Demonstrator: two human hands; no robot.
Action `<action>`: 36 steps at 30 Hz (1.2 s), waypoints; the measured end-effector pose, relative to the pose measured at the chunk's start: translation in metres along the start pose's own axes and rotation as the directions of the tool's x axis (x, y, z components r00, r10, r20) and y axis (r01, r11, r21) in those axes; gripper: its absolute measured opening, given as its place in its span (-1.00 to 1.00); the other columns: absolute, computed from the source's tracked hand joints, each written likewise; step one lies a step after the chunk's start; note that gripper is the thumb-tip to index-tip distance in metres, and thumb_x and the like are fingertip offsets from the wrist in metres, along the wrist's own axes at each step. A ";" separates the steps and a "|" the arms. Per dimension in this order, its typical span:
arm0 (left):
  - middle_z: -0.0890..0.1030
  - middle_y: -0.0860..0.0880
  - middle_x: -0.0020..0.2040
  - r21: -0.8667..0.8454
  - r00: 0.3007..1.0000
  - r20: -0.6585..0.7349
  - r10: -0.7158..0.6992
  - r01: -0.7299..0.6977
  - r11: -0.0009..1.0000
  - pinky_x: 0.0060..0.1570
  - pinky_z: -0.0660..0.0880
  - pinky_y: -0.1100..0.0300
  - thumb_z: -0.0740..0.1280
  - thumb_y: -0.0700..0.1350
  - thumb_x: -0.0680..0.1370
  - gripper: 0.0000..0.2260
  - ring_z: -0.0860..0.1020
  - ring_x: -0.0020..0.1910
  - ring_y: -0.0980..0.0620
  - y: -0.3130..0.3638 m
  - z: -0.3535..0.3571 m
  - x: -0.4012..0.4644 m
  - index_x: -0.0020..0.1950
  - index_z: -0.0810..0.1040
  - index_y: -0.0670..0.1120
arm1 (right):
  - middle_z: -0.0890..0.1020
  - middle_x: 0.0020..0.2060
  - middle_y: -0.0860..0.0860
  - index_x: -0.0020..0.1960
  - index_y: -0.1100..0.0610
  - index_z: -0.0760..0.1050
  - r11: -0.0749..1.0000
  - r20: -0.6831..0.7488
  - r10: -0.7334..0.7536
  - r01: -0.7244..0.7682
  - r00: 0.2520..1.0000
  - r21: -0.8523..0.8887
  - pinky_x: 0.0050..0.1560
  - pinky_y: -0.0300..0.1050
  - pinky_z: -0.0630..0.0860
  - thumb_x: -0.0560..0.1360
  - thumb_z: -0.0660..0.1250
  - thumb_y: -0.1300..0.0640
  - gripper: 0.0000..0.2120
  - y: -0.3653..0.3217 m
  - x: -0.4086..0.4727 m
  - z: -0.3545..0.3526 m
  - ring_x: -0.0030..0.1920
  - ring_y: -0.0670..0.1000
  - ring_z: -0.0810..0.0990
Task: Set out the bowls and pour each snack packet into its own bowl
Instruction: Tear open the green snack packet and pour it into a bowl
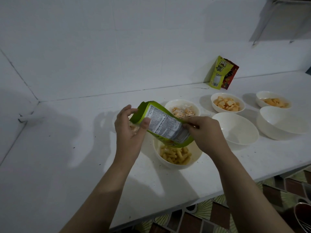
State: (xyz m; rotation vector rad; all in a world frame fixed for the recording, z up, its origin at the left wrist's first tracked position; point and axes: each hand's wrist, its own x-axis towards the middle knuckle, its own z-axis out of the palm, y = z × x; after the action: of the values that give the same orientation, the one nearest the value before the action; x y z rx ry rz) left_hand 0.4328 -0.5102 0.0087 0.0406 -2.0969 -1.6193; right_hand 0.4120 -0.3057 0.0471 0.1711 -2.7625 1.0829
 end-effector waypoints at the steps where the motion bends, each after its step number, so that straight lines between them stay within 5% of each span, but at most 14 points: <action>1: 0.36 0.16 0.35 -0.087 0.997 0.024 -0.079 0.081 0.993 0.03 0.27 0.66 0.33 0.15 0.46 -0.57 0.34 0.29 0.39 -0.001 0.002 -0.004 0.30 0.37 0.12 | 0.66 -0.14 -0.12 0.10 0.03 0.69 1.000 -0.001 0.006 -0.006 1.000 0.015 -0.19 -0.57 0.34 0.55 0.33 0.21 -0.78 0.002 -0.001 0.000 -0.15 -0.20 0.52; 3: 0.35 0.27 0.28 -0.224 0.980 0.078 -0.183 0.196 0.955 0.07 0.35 0.55 0.33 0.17 0.44 -0.43 0.39 0.17 0.51 -0.005 0.006 -0.010 0.40 0.23 0.15 | 0.67 -0.15 -0.11 0.10 0.03 0.70 0.999 0.003 0.013 -0.013 1.000 0.035 -0.17 -0.58 0.33 0.54 0.34 0.22 -0.78 0.003 -0.003 0.002 -0.16 -0.20 0.53; 6: 0.42 0.14 0.35 -0.358 0.960 0.125 -0.251 0.279 0.891 0.28 0.45 0.17 0.40 0.28 0.42 -0.26 0.51 0.24 0.24 -0.015 0.008 -0.011 0.48 0.12 0.15 | 0.63 -0.21 -0.18 0.09 0.01 0.70 0.998 0.017 0.002 -0.003 1.000 0.064 -0.18 -0.59 0.33 0.54 0.35 0.21 -0.78 0.002 -0.004 0.006 -0.19 -0.25 0.54; 12: 0.51 0.01 0.35 -0.447 0.933 0.217 -0.286 0.355 0.821 0.28 0.49 -0.02 0.46 0.43 0.20 -0.04 0.53 0.31 0.03 -0.018 0.006 -0.008 0.47 0.22 0.06 | 0.62 -0.18 -0.21 0.10 0.03 0.69 0.997 0.012 -0.033 0.032 0.999 0.074 -0.10 -0.56 0.35 0.54 0.35 0.21 -0.79 -0.001 -0.007 0.008 -0.07 -0.17 0.58; 18: 0.56 0.03 0.22 -0.306 0.953 0.213 -0.215 0.274 0.912 0.02 0.55 0.25 0.46 0.30 0.23 -0.37 0.58 0.14 0.13 0.000 0.015 0.001 0.21 0.34 0.15 | 0.65 -0.15 -0.16 0.09 0.02 0.68 0.998 0.046 -0.060 0.060 0.997 0.000 -0.11 -0.40 0.43 0.53 0.33 0.21 -0.78 -0.003 -0.010 -0.007 -0.12 -0.16 0.59; 24: 0.55 0.20 0.13 -0.066 0.951 0.280 -0.130 0.154 0.986 0.00 0.55 0.23 0.45 0.38 0.17 -0.30 0.56 0.11 0.17 0.023 0.028 0.008 0.19 0.31 0.16 | 0.61 -0.35 -0.05 -0.20 0.07 0.61 0.979 0.027 0.032 -0.026 0.999 -0.204 -0.34 -0.15 0.43 0.46 0.30 0.23 -0.85 0.011 -0.011 -0.019 -0.26 0.07 0.57; 30: 0.54 0.22 0.12 -0.026 0.947 0.294 -0.128 0.142 0.990 -0.01 0.53 0.24 0.47 0.41 0.20 -0.26 0.55 0.11 0.18 0.036 0.033 0.011 0.24 0.29 0.13 | 0.65 -0.32 -0.01 -0.19 0.06 0.63 0.985 -0.022 0.026 -0.030 0.999 -0.172 -0.25 -0.06 0.53 0.49 0.29 0.20 -0.83 0.017 -0.013 -0.022 -0.25 0.07 0.58; 34: 0.54 0.23 0.08 -0.023 0.951 0.279 -0.137 0.149 0.989 -0.02 0.55 0.21 0.46 0.33 0.21 -0.31 0.56 0.10 0.17 0.041 0.035 0.012 0.21 0.30 0.11 | 0.69 -0.19 -0.02 -0.06 0.04 0.64 0.991 -0.024 0.032 -0.035 0.999 -0.126 -0.20 -0.10 0.50 0.51 0.29 0.19 -0.84 0.018 -0.014 -0.022 -0.14 0.05 0.62; 36: 0.55 0.22 0.07 -0.020 0.953 0.271 -0.134 0.145 0.989 0.00 0.57 0.16 0.47 0.34 0.21 -0.31 0.58 0.10 0.14 0.040 0.035 0.012 0.19 0.30 0.10 | 0.67 0.07 -0.15 0.23 -0.10 0.56 0.997 -0.052 0.035 -0.031 0.998 0.073 -0.03 -0.15 0.52 0.55 0.31 0.10 -0.73 0.012 -0.017 -0.023 0.00 -0.08 0.62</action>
State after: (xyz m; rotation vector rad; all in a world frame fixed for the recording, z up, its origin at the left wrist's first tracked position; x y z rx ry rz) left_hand 0.4192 -0.4705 0.0438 -0.0488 -2.3081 -1.8382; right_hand 0.4292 -0.2801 0.0522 0.1050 -2.6902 1.1788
